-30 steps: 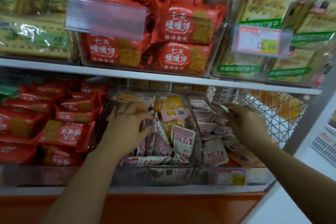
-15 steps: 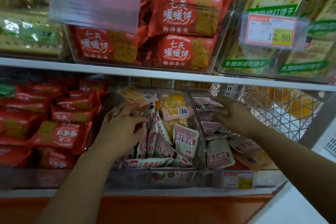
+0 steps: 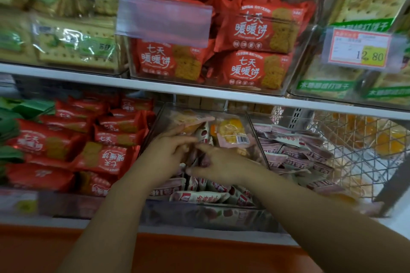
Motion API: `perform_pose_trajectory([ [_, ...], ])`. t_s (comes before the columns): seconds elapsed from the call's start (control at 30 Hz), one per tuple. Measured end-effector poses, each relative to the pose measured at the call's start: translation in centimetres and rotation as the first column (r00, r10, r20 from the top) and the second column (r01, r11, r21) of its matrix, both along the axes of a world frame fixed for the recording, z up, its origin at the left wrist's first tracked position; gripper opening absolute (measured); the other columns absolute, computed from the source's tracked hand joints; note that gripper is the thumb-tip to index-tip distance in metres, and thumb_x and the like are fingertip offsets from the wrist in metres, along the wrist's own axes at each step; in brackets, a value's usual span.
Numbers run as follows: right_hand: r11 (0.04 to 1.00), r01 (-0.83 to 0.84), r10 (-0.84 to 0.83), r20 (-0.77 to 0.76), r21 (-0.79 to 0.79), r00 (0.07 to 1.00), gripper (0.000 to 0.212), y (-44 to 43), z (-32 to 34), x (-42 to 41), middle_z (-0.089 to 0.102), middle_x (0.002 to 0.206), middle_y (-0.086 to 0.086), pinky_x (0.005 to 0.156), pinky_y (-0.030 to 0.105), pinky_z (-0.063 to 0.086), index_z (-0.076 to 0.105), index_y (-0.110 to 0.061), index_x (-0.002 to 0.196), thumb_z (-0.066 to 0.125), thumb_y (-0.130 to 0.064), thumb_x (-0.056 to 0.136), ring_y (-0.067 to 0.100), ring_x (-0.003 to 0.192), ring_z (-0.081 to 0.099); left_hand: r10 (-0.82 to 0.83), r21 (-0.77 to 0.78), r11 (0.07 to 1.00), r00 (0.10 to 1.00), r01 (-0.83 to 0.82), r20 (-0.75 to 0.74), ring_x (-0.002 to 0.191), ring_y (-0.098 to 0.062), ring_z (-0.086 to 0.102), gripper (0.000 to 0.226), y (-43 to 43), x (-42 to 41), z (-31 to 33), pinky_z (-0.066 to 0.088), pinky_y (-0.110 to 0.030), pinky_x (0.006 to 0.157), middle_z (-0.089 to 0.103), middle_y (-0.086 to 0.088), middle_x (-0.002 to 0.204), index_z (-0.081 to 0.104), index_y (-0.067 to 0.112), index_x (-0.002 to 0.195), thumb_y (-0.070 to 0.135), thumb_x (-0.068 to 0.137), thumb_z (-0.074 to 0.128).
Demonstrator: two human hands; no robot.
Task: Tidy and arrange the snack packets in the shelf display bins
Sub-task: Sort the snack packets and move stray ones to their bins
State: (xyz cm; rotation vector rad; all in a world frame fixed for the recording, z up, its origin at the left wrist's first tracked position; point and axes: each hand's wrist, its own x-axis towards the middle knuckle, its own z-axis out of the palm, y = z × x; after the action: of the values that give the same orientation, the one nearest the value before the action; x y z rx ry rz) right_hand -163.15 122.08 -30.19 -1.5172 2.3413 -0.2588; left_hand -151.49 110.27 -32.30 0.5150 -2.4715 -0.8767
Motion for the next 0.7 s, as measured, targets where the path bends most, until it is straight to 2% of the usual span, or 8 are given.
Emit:
perform_pose_trajectory([
  [0.07, 1.0, 0.027, -0.027, 0.008, 0.001, 1.0, 0.062, -1.3, -0.3, 0.1, 0.056, 0.122, 0.003, 0.075, 0.025, 0.041, 0.034, -0.031, 0.138, 0.056, -0.052, 0.084, 0.019, 0.101, 0.055, -0.001, 0.008, 1.0, 1.0, 0.001, -0.002, 0.141, -0.01, 0.022, 0.036, 0.0, 0.1, 0.1, 0.017, -0.019, 0.111, 0.028, 0.006, 0.153, 0.061, 0.03, 0.122, 0.01, 0.097, 0.045],
  [0.13, 0.999, 0.054, -0.053, 0.09, -0.006, 0.995, 0.044, -2.3, -0.6, 0.0, 0.058, 0.112, 0.002, 0.074, 0.027, 0.043, 0.05, -0.026, 0.123, 0.06, -0.041, 0.083, 0.018, 0.097, 0.056, -0.003, 0.006, 1.0, 1.0, 0.003, 0.003, 0.141, -0.01, 0.021, 0.035, 0.0, 0.1, 0.1, 0.014, -0.017, 0.109, 0.028, 0.005, 0.153, 0.06, 0.029, 0.123, 0.011, 0.097, 0.045],
  [0.23, 0.999, 0.05, -0.048, 0.147, -0.013, 0.988, 0.03, -2.9, -0.7, -0.1, 0.059, 0.106, 0.0, 0.075, 0.027, 0.043, 0.062, -0.022, 0.111, 0.061, -0.034, 0.083, 0.016, 0.096, 0.056, -0.006, -0.007, 1.0, 1.0, 0.006, 0.014, 0.142, -0.013, 0.02, 0.035, 0.0, 0.1, -0.1, 0.015, -0.026, 0.116, 0.027, 0.005, 0.153, 0.061, 0.03, 0.123, 0.013, 0.097, 0.045],
  [0.33, 1.0, 0.016, -0.014, 0.155, -0.017, 0.988, 0.037, -2.6, -0.6, 0.1, 0.061, 0.119, -0.001, 0.085, 0.027, 0.044, 0.062, -0.022, 0.12, 0.059, -0.039, 0.087, 0.014, 0.103, 0.055, -0.009, -0.032, 0.999, 1.0, 0.01, 0.023, 0.142, -0.015, 0.021, 0.033, -0.1, 0.0, -0.3, 0.017, -0.034, 0.117, 0.028, 0.006, 0.153, 0.062, 0.032, 0.122, 0.015, 0.098, 0.045],
  [0.43, 0.999, 0.004, -0.001, 0.088, -0.033, 0.996, 0.034, -2.2, -0.4, -0.1, 0.063, 0.117, 0.001, 0.082, 0.025, 0.041, 0.065, -0.015, 0.117, 0.06, -0.034, 0.088, 0.012, 0.097, 0.054, -0.014, -0.042, 0.999, 1.0, 0.015, 0.023, 0.142, -0.015, 0.02, 0.033, -0.3, -0.1, -0.5, 0.018, -0.036, 0.117, 0.028, 0.007, 0.153, 0.063, 0.032, 0.121, 0.016, 0.098, 0.045],
  [0.53, 0.999, 0.008, -0.005, 0.056, -0.039, 0.998, 0.035, -1.5, -0.2, -0.3, 0.063, 0.121, 0.005, 0.093, 0.028, 0.045, 0.065, -0.011, 0.117, 0.067, -0.02, 0.084, 0.017, 0.108, 0.057, -0.02, -0.06, 0.998, 0.999, 0.022, 0.026, 0.142, -0.016, 0.021, 0.033, -0.4, -0.2, -0.9, 0.02, -0.038, 0.116, 0.029, 0.005, 0.153, 0.063, 0.033, 0.119, 0.016, 0.097, 0.045],
  [0.63, 0.997, -0.027, 0.022, -0.066, -0.071, 0.998, 0.033, -0.8, -0.1, -0.3, 0.062, 0.124, 0.002, 0.084, 0.013, 0.035, 0.064, -0.011, 0.118, 0.065, -0.011, 0.085, 0.014, 0.113, 0.055, -0.018, -0.061, 0.998, 0.999, 0.02, 0.036, 0.142, -0.016, 0.02, 0.034, -0.4, -0.2, -0.9, 0.02, -0.039, 0.116, 0.029, 0.005, 0.153, 0.063, 0.033, 0.119, 0.015, 0.097, 0.045],
  [0.7, 0.994, -0.055, 0.042, -0.13, -0.093, 0.991, 0.029, -0.5, 0.1, -0.3, 0.064, 0.122, 0.002, 0.078, 0.01, 0.031, 0.066, -0.011, 0.116, 0.062, -0.011, 0.087, 0.013, 0.111, 0.056, -0.012, -0.071, 0.997, 0.999, 0.015, 0.04, 0.142, -0.016, 0.02, 0.034, -0.3, -0.2, -0.8, 0.019, -0.039, 0.116, 0.029, 0.005, 0.153, 0.063, 0.033, 0.12, 0.015, 0.097, 0.044],
])
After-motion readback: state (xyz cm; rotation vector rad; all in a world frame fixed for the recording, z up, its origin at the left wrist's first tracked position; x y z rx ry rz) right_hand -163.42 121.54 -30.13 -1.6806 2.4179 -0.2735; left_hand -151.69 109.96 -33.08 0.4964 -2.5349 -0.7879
